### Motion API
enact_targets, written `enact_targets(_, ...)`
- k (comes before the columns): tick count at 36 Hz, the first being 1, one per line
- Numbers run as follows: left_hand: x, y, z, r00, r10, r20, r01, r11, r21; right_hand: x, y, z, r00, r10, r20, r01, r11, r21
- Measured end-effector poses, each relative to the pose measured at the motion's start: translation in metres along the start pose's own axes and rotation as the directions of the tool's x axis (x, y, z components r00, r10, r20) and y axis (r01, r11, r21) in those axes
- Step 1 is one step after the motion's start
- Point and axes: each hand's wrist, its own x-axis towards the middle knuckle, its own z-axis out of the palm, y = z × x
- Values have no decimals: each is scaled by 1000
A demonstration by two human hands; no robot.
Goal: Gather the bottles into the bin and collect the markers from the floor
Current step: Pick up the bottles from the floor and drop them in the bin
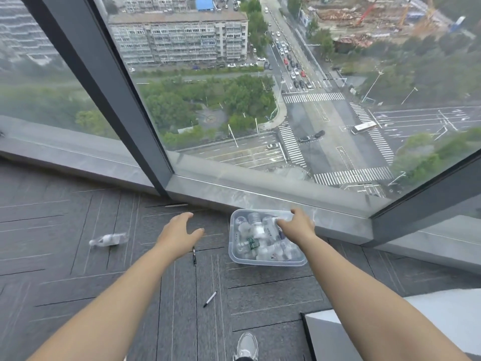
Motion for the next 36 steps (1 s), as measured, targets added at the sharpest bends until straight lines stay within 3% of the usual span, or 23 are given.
enact_targets(7,-30,-67,-43,995,-68,-70,62,994,-87,-27,-47,40,999,-12,38,14,999,-48)
enact_targets(14,-86,-187,-89,967,-210,-143,183,966,-181,-83,-118,135,976,-137,167,157,981,-111)
enact_targets(24,-167,-357,-129,863,-453,-226,378,873,-307,-184,-218,303,859,-319,401,442,857,-265)
enact_targets(36,-153,-445,-145,762,-578,-292,440,793,-421,-194,-300,425,721,-401,565,653,665,-362)
